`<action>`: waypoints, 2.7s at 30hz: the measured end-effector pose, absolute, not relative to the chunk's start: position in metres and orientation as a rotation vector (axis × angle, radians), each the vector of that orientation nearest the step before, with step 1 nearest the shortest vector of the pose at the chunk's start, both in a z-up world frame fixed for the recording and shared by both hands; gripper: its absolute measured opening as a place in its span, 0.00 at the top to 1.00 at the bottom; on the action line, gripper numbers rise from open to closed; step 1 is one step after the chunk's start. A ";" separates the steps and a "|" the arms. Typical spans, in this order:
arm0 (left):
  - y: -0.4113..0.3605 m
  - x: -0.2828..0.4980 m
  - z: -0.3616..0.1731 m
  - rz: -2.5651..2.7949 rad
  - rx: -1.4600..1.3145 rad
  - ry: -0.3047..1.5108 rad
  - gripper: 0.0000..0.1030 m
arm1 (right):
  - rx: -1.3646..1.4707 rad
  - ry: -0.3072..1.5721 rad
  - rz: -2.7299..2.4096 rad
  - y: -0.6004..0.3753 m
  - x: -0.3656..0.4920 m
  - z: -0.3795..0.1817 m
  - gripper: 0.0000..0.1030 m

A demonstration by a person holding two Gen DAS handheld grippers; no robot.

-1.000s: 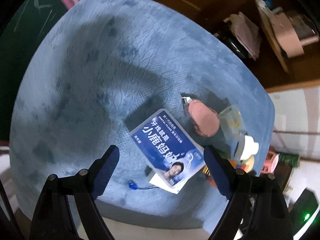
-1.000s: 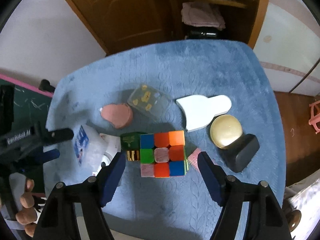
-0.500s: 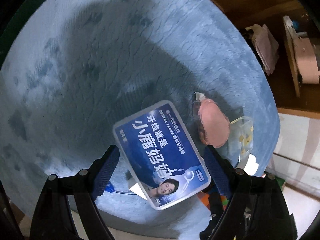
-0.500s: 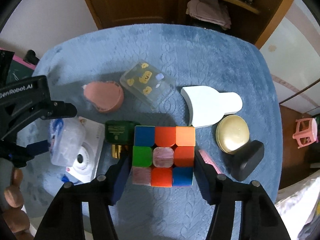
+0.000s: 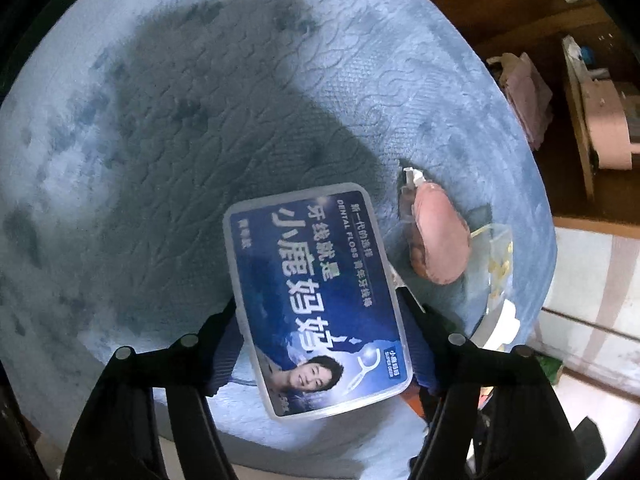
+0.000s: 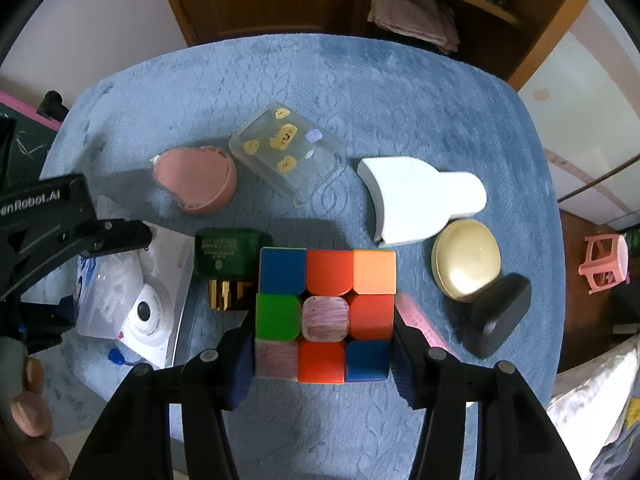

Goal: Organize rigid objects
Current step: 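Grasp the blue toothpick box with left tool while right tool grasps the Rubik's cube, then carry the toothpick box and Rubik's cube into the tray and release both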

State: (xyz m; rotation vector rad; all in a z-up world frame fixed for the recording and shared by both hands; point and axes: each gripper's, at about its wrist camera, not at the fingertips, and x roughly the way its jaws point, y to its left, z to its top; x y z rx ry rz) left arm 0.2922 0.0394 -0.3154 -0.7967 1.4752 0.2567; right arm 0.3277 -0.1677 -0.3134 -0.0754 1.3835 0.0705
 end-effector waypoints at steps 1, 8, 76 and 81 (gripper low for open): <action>0.038 0.290 -0.312 0.251 -0.785 1.474 0.29 | -0.067 1.385 0.072 -0.168 0.328 -0.313 0.45; 0.035 0.277 -0.284 0.177 -0.673 1.446 0.31 | 0.011 1.384 0.103 -0.183 0.309 -0.300 0.45; -0.046 0.025 -0.193 -0.211 -0.018 1.222 0.32 | 0.011 1.306 0.324 -0.187 -0.007 -0.211 0.45; -0.053 0.026 -0.216 -0.219 -0.003 1.264 0.32 | -0.005 1.354 0.325 -0.180 -0.009 -0.230 0.45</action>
